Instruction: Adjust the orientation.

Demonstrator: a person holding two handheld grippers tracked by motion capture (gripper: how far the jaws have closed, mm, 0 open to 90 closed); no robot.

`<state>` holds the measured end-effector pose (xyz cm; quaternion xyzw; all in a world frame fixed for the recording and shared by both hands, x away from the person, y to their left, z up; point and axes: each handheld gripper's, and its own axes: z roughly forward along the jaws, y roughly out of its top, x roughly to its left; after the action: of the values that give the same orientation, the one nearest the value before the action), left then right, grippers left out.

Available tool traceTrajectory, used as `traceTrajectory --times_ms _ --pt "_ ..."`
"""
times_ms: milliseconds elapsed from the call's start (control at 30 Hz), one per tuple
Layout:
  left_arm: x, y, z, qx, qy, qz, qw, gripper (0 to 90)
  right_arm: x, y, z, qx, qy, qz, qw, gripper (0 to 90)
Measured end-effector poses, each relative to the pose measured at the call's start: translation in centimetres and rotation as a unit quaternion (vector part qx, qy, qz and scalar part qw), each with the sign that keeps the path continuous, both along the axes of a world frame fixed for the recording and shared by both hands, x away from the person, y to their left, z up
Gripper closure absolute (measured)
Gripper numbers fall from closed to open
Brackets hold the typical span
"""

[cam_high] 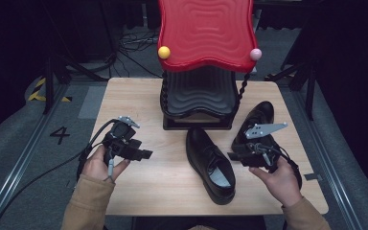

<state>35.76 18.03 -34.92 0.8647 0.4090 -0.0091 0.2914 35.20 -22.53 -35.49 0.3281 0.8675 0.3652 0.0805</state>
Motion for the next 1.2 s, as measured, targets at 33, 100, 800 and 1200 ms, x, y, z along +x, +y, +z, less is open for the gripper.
traceTrajectory --times_ms 33,100,800,1200 --pt "0.0 0.1 0.0 0.001 0.004 0.003 1.0000 44.6 0.5 -0.3 0.0 0.001 0.002 -0.009 1.0000 60.8" --pt "-0.2 0.2 -0.1 0.001 0.006 0.008 0.9999 45.2 1.3 -0.8 0.0 -0.005 -0.006 -0.026 0.9996 59.9" --pt "-2.2 2.0 -0.6 0.011 0.006 0.029 0.9995 42.3 8.6 -3.0 -4.1 -0.050 0.072 -0.119 0.9890 46.1" --pt "-2.5 2.2 -0.7 0.019 0.003 0.029 0.9994 42.4 10.5 -2.7 -6.3 -0.081 0.138 -0.128 0.9787 49.8"
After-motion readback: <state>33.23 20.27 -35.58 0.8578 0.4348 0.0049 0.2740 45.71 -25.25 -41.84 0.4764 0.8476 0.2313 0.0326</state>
